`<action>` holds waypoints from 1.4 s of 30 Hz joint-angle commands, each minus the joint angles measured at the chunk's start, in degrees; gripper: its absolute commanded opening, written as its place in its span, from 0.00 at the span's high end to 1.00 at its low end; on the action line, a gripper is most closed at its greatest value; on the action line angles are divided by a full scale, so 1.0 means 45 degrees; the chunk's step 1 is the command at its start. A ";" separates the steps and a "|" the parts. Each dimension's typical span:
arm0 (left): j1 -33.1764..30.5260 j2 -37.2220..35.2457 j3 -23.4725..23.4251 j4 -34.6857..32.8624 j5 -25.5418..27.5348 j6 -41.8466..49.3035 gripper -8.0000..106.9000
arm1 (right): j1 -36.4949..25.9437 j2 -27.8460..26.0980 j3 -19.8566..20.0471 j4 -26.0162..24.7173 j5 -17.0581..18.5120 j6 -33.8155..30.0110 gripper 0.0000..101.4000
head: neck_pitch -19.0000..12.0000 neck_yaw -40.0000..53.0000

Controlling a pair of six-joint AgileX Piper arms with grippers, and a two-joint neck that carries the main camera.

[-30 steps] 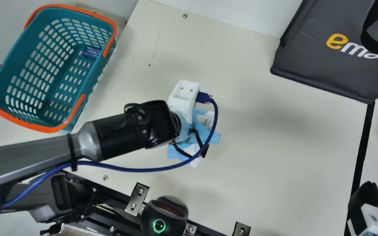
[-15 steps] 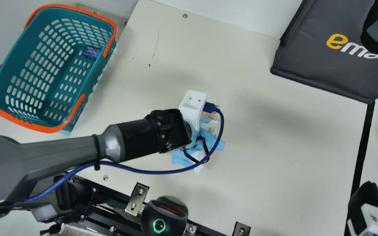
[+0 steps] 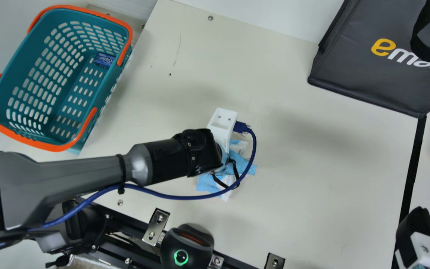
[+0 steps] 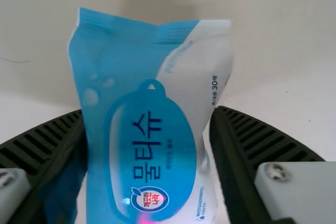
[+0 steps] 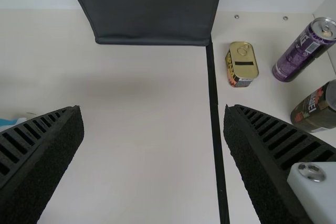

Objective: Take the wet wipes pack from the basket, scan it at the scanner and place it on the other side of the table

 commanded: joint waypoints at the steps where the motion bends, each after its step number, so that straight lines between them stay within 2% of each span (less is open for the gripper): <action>1: -0.0009 -0.0039 0.0018 0.0041 -0.0044 -0.0058 0.26 | 0.0000 0.0000 0.0000 0.0000 0.0000 0.0000 0.06 | -0.0369 0.0050; 5: 0.0039 -0.0383 0.0091 0.0106 -0.0159 -0.0112 0.15 | 0.0000 0.0000 0.0000 0.0000 -0.0012 0.0000 0.06 | -0.0369 0.0050; 17: 0.0886 -0.2609 0.0594 -0.0428 -0.0362 0.1271 0.15 | 0.0000 0.0000 0.0000 0.0000 -0.0012 0.0000 0.06 | -0.0369 0.0050; 33: 0.3405 -0.6314 0.1867 -0.1444 0.0080 0.5213 0.15 | 0.0000 0.0000 0.0000 0.0000 -0.0012 0.0000 0.06 | -0.0369 0.0050; 42: 0.4955 -0.7723 0.1966 -0.2178 0.0555 0.6990 0.15 | 0.0000 0.0000 0.0000 0.0000 -0.0021 0.0000 0.06 | -0.0369 -0.0247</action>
